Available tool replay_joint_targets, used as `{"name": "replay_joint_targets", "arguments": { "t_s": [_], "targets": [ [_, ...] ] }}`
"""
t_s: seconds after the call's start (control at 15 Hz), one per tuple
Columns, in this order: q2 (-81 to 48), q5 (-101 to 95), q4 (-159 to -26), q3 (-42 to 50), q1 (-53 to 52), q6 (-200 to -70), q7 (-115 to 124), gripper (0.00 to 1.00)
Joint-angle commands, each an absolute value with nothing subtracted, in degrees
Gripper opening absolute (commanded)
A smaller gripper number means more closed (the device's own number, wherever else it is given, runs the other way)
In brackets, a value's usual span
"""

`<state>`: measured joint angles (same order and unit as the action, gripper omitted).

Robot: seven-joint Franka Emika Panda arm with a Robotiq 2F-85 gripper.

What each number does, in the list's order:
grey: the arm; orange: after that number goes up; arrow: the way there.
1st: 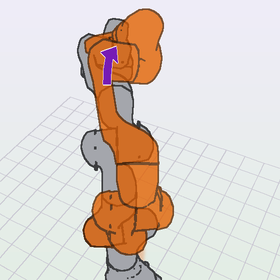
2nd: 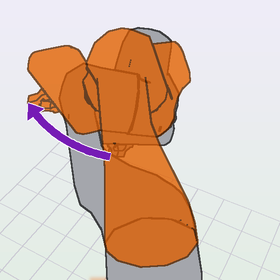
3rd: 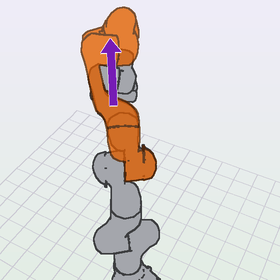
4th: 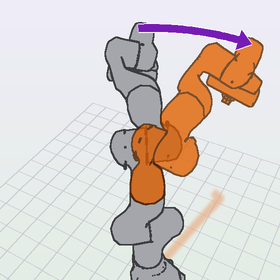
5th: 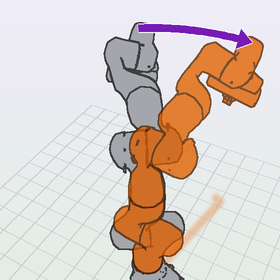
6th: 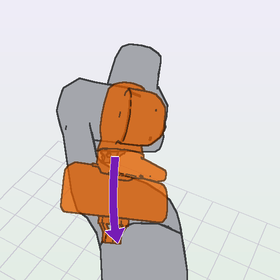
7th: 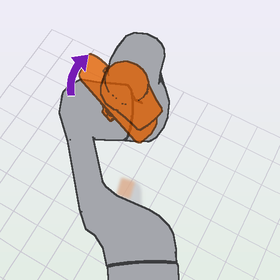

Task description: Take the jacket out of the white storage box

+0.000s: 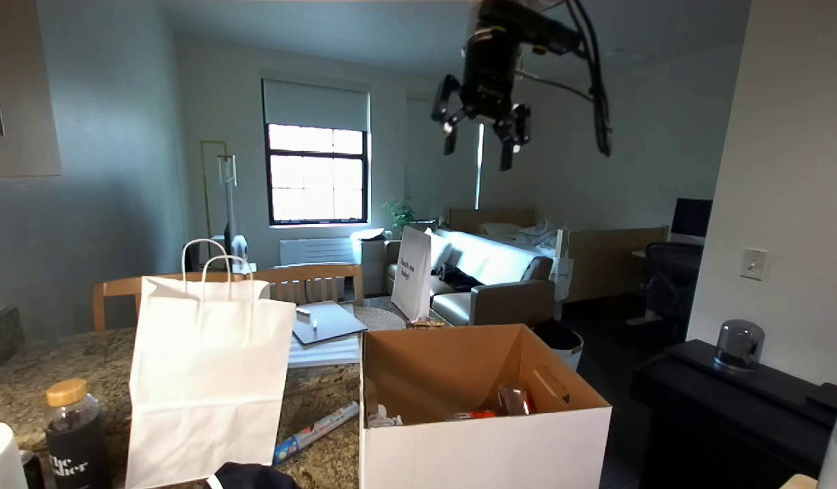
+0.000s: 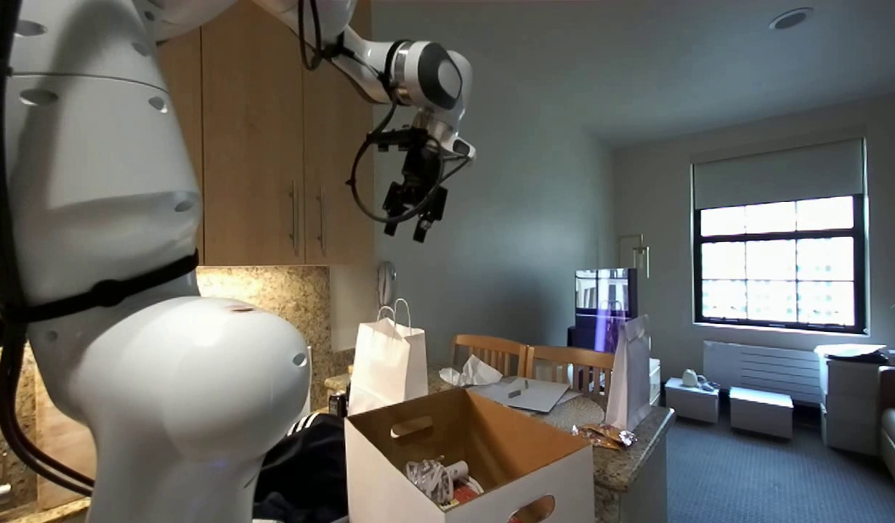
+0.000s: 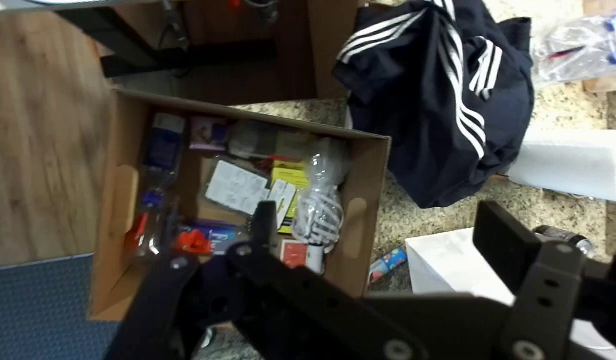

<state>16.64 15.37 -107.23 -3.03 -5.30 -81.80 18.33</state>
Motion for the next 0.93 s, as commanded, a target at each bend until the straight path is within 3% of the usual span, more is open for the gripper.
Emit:
{"name": "replay_joint_targets", "arguments": {
  "t_s": [0.0, 0.27, 0.87],
  "targets": [
    [22.8, 7.0, -107.9, -0.6, -2.3, -78.4, 4.9, 1.00],
    [26.1, 1.5, -108.7, 1.9, -1.8, -83.7, -7.6, 1.00],
    [24.4, 3.6, -106.9, 1.4, -1.5, -80.9, -3.3, 1.00]
  ]
}}
